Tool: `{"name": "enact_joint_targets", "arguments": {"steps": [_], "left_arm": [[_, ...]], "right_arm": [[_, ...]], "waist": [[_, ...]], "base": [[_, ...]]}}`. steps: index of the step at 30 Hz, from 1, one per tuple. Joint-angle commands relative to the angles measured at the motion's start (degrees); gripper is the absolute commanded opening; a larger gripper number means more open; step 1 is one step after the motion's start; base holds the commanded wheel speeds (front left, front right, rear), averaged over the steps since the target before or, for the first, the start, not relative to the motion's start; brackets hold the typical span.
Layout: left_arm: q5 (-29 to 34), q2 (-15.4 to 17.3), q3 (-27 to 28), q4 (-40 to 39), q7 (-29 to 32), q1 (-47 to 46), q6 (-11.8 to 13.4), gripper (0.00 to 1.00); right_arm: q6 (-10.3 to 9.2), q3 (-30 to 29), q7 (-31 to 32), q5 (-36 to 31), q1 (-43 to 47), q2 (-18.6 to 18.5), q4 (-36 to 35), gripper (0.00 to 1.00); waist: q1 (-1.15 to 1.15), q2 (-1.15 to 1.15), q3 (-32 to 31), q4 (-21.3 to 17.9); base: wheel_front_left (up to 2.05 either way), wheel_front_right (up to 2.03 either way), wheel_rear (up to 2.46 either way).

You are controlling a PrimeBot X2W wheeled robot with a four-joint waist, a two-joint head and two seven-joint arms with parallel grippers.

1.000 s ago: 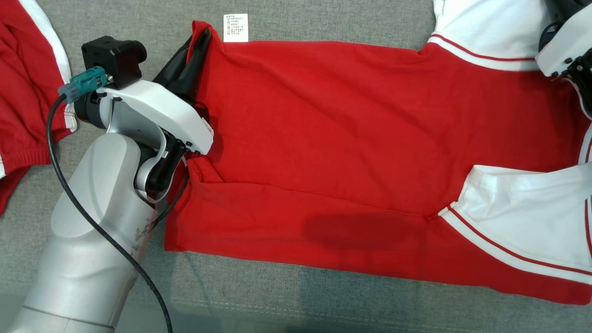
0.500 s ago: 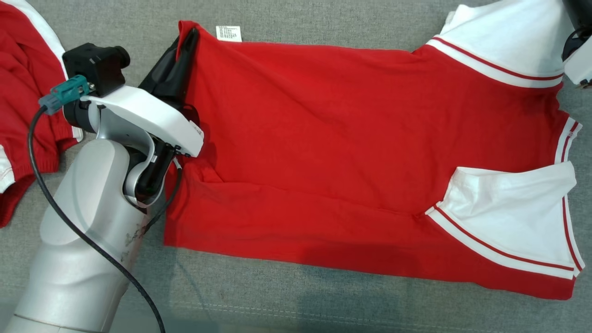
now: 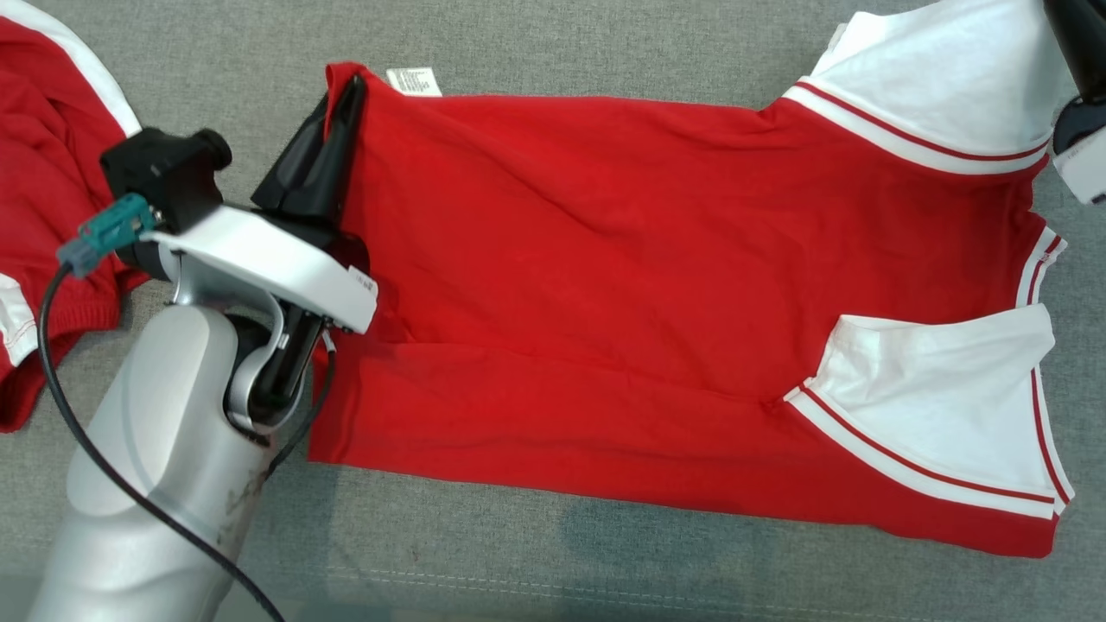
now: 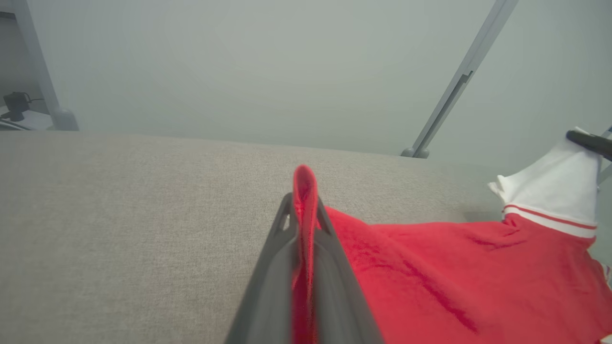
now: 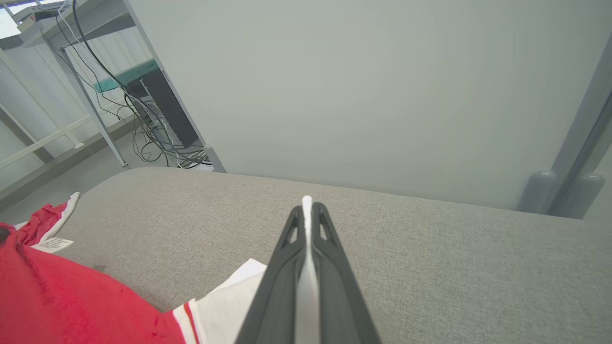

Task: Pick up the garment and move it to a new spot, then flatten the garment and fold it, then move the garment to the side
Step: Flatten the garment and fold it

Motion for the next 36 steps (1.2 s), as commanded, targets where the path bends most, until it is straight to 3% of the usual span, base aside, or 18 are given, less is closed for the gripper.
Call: {"name": "enact_joint_targets", "arguments": {"steps": [1, 9, 15, 24, 36], "left_arm": [[-0.1, 2.6, 2.1, -3.1, -0.6, 1.6, 1.0, 0.0], [-0.6, 4.1, 3.3, -9.9, -1.1, 8.2, 3.3, 0.0], [-1.0, 4.9, 4.0, -12.5, -0.8, 12.2, 4.9, 0.0], [0.0, 6.9, 3.9, -13.7, -1.1, 14.9, 5.3, 0.0], [-0.2, 6.6, 3.2, -12.8, -4.9, 22.0, 5.4, 0.0]], "right_arm": [[0.0, 0.0, -2.1, 1.6, 3.9, -2.9, -3.3, 0.0], [0.0, -1.7, -5.4, 4.9, 11.5, -8.6, -13.4, 0.0], [0.0, -5.3, -5.7, 5.9, 18.5, -9.4, -19.1, 0.0], [0.0, -16.6, -5.7, 3.5, 35.6, -5.0, -25.2, 0.0], [0.0, -21.7, -5.7, 0.4, 47.9, 3.5, -27.1, 0.0]], "waist": [[0.0, 0.0, -0.2, 0.0], [0.0, 0.0, -0.7, -0.7], [0.0, 0.0, -1.4, -1.3], [0.0, 0.0, -3.6, -2.8], [0.0, 0.0, -6.2, -4.2]], "base": [[0.0, 0.0, 0.0], [0.0, 0.0, 0.0], [0.0, 0.0, 0.0], [0.0, 0.0, 0.0], [0.0, 0.0, 0.0]]}}
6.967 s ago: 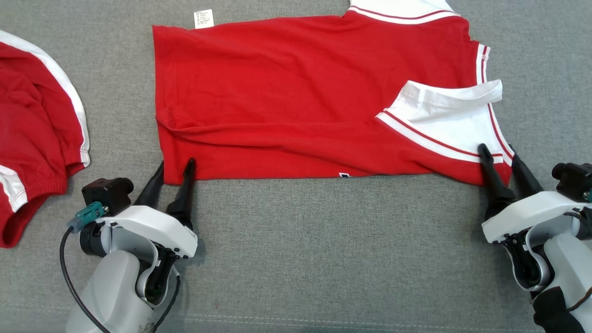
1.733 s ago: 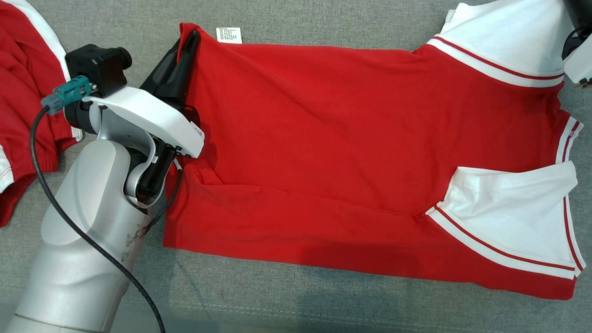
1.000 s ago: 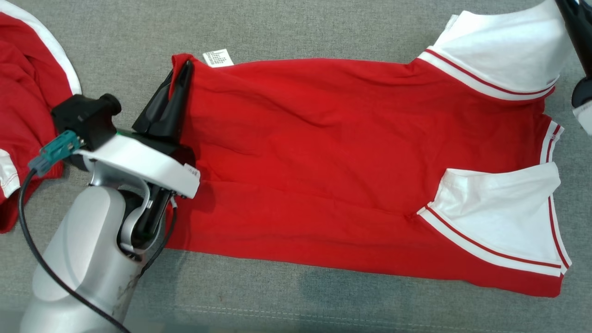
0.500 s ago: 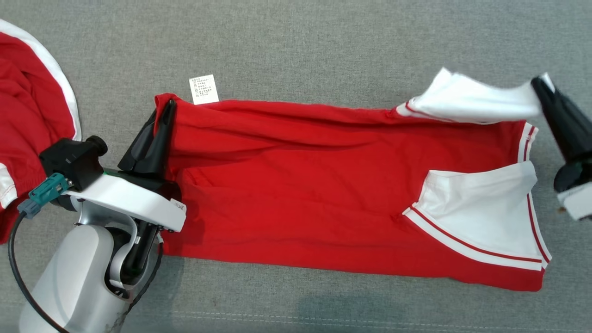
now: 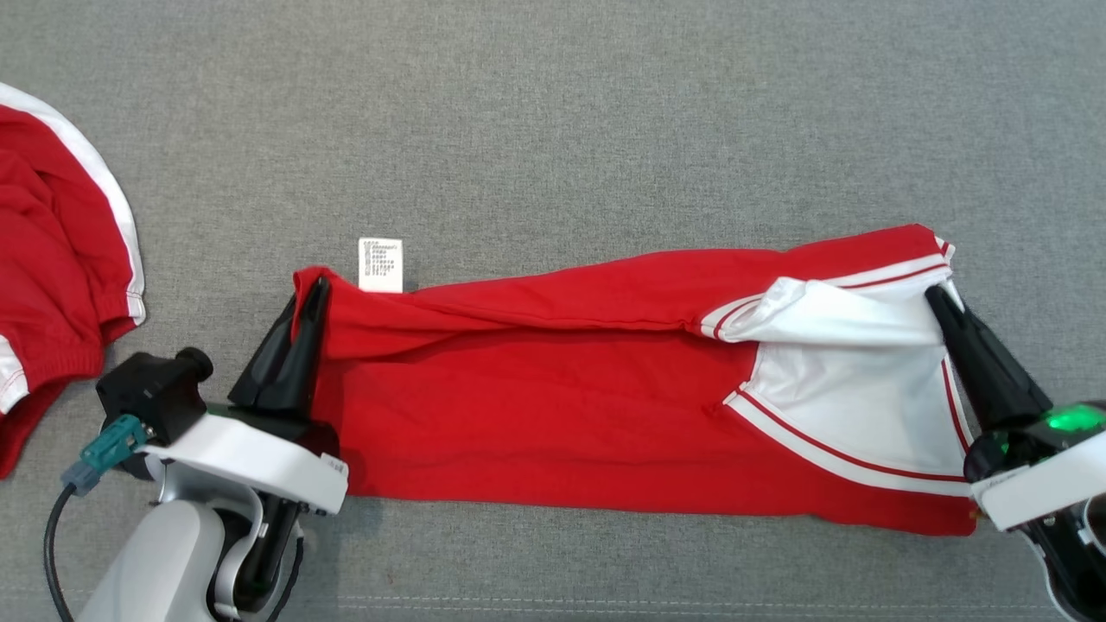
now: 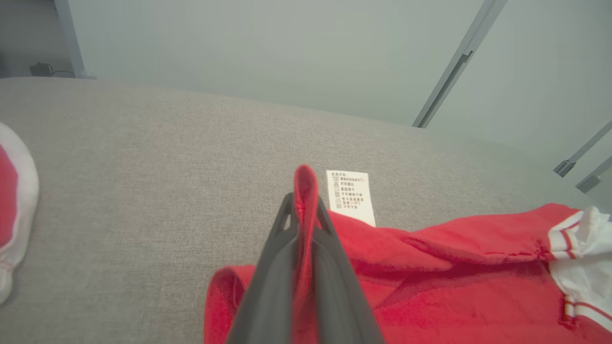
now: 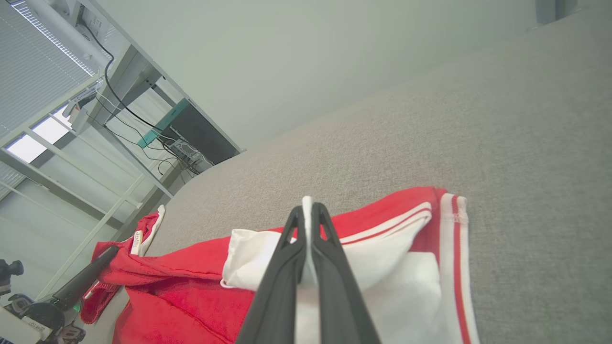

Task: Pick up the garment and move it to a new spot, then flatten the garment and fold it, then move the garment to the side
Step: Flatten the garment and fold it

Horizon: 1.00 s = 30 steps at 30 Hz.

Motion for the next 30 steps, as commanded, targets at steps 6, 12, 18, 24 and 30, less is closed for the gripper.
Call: {"name": "enact_joint_targets", "arguments": {"steps": [6, 12, 18, 24, 30], "left_arm": [[-1.7, 0.5, 2.5, 1.0, -2.9, 2.0, 0.0, 0.0], [-3.4, -0.6, 2.7, 5.0, -3.6, 1.7, -1.1, 0.15], [-4.5, -1.9, 3.9, 9.5, -4.9, 0.8, -1.0, 1.0], [-2.6, -2.4, 5.3, 9.7, -6.4, 1.9, 0.8, 1.0], [0.8, -3.1, 6.6, 6.2, -7.0, 5.9, 3.3, 1.0]], "right_arm": [[0.0, -1.5, -0.7, 0.2, 6.6, 1.1, -2.1, 0.0], [0.0, 0.8, -0.7, -0.6, 9.0, 2.2, -1.6, 0.0], [0.0, 3.6, -0.7, -2.0, 8.4, 4.2, 3.0, 1.0], [0.0, 1.9, -0.7, -2.7, 9.4, 5.9, 4.9, 1.0], [0.0, -0.7, -0.7, -2.9, 12.4, 5.6, 5.6, 1.0]], "waist": [[0.0, 0.0, -1.1, 0.2], [0.0, 0.0, -1.3, -0.1], [0.0, 0.0, -1.5, -0.5], [0.0, 0.0, -2.7, -0.7], [0.0, 0.0, -4.7, -0.4]], "base": [[0.0, 0.0, 0.0], [0.0, 0.0, 0.0], [0.0, 0.0, 0.0], [0.0, 0.0, 0.0], [0.0, 0.0, 0.0]]}}
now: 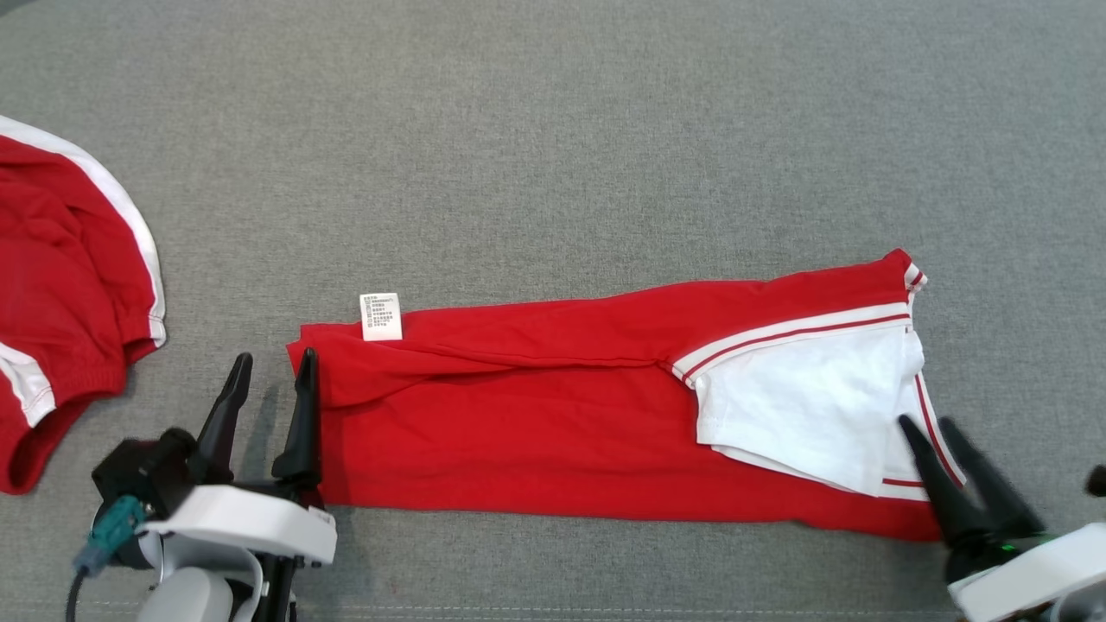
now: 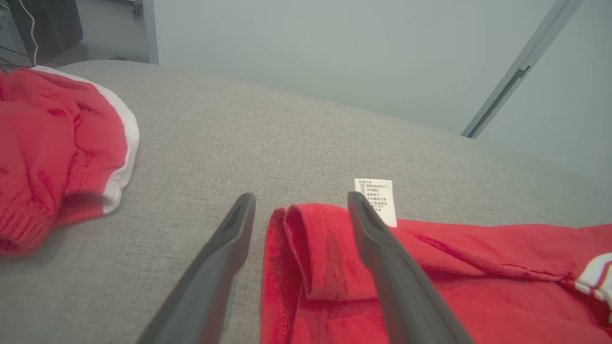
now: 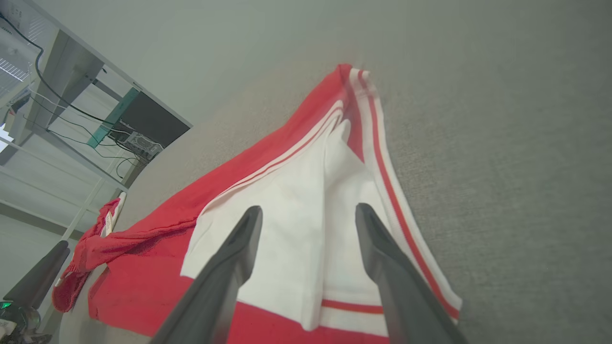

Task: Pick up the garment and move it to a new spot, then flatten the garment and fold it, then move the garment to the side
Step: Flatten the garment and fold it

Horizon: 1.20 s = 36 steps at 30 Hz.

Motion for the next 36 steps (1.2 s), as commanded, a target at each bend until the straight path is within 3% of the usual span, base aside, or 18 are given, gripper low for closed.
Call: {"name": "enact_joint_targets", "arguments": {"steps": [1, 10, 18, 25, 36], "left_arm": [[1.7, 1.2, 2.2, -2.7, -0.7, 0.9, 1.2, 1.0], [10.4, 1.4, 1.1, -12.5, -0.7, 7.0, 5.2, 1.0], [11.3, 0.6, -1.1, -13.8, -0.5, 11.0, 6.2, 1.0], [11.1, 0.1, -1.4, -12.0, -0.6, 12.8, 6.0, 1.0], [11.7, 0.4, -0.5, -10.8, -0.7, 13.3, 5.6, 1.0]], "right_arm": [[0.0, -3.0, -0.7, -1.9, 1.4, -1.4, -0.7, 1.0], [0.0, -21.6, -0.7, -23.7, 2.3, 4.6, 1.7, 1.0], [0.0, -29.4, -0.7, -42.6, 5.4, 12.9, 0.0, 1.0], [0.0, -30.4, -0.7, -49.2, 9.7, 17.4, -2.2, 1.0], [0.0, -29.8, -0.7, -50.2, 11.7, 18.2, -1.9, 1.0]], "waist": [[0.0, 0.0, -0.8, 0.4], [0.0, 0.0, -5.5, 2.4], [0.0, 0.0, -9.4, 3.2], [0.0, 0.0, -11.7, 2.2], [0.0, 0.0, -12.4, 2.1]], "base": [[0.0, 0.0, 0.0], [0.0, 0.0, 0.0], [0.0, 0.0, 0.0], [0.0, 0.0, 0.0], [0.0, 0.0, 0.0]]}}
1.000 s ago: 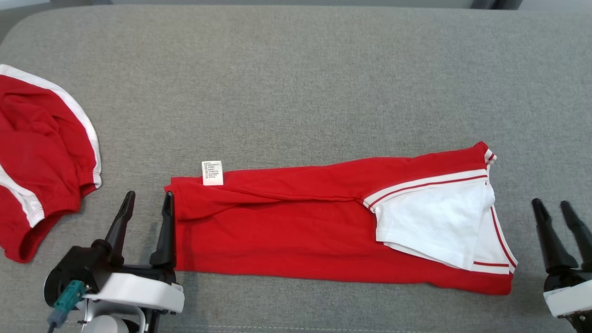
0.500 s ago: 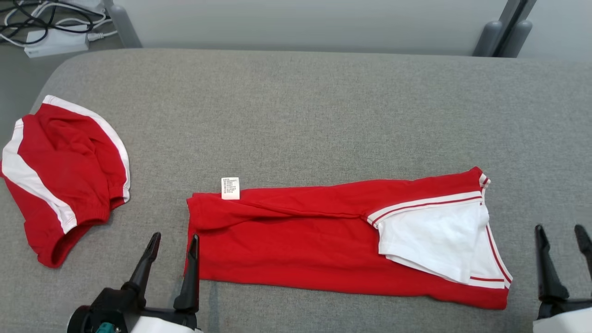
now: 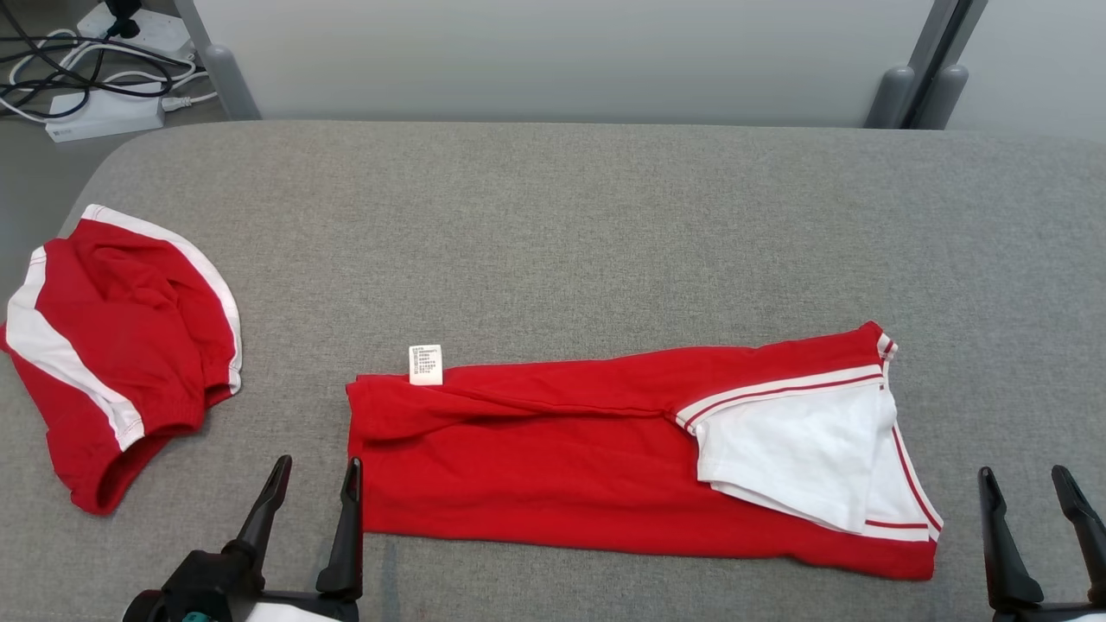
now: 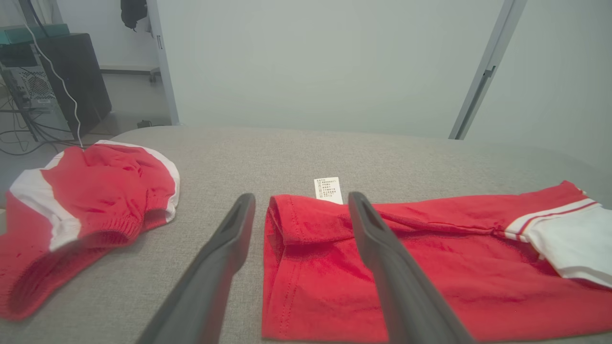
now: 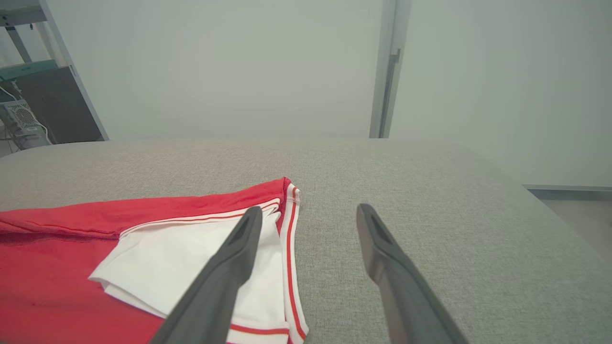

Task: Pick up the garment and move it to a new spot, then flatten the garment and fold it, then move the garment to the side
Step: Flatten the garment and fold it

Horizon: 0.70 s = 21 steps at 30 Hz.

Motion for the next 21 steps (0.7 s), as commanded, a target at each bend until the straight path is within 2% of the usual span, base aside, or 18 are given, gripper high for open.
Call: {"name": "enact_joint_targets", "arguments": {"steps": [1, 10, 21], "left_arm": [[0.5, 0.9, 2.4, -1.3, -0.5, -1.0, -0.4, 1.0], [1.2, 0.4, 2.5, -1.5, -0.5, -2.6, -0.8, 1.0], [2.6, -2.5, 1.7, -1.1, -0.5, -7.3, -3.0, 1.0]], "right_arm": [[0.0, 1.0, -0.6, 0.0, -0.6, -1.2, -1.1, 1.0], [0.0, 1.3, -0.6, 0.8, -2.2, -2.3, 0.9, 1.0], [0.0, 8.8, -0.6, 6.6, -13.2, -8.1, 16.1, 1.0]], "waist": [[0.0, 0.0, 0.1, 0.0], [0.0, 0.0, 1.8, 1.2], [0.0, 0.0, 6.3, 6.1]], "base": [[0.0, 0.0, 0.0], [0.0, 0.0, 0.0], [0.0, 0.0, 0.0]]}}
